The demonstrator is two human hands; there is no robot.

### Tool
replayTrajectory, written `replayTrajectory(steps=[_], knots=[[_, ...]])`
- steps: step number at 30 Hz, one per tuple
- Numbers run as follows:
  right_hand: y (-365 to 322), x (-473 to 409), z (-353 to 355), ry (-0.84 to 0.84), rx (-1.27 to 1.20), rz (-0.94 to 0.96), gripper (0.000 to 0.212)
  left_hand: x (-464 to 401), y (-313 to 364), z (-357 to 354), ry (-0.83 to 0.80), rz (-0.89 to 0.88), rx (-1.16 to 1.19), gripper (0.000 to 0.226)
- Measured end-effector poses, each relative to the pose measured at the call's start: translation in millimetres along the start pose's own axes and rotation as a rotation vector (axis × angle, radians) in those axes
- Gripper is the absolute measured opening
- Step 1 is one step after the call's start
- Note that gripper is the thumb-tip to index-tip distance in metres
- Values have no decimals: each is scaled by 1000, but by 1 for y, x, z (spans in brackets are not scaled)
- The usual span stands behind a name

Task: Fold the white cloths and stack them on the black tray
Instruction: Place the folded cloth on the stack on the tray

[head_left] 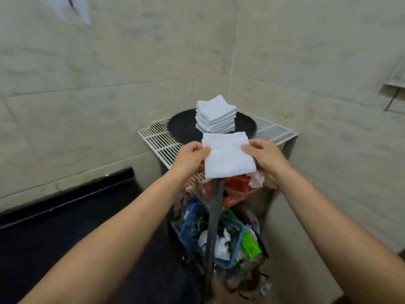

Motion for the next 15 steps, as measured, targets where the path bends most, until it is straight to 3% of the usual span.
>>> replayTrajectory(steps=[4, 9, 15], knots=[[-34, -113, 13, -36, 73, 161, 10, -85, 36, -16, 96, -96, 3, 25], [-63, -246, 3, -134, 133, 256, 10, -180, 62, -17, 342, -149, 34, 31], [-42, -324, -31, -276, 218, 274, 16, -237, 39, -2, 547, -78, -77, 32]])
Point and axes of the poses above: each hand's wrist, its own x-axis away from the middle knuckle, its own z-axis out of the back of the hand, y = z × x, the point moved 7 cm from there along -x, towards the middle knuckle, and after that the axes turned 13 degrees about x, right-handed, at the moved point
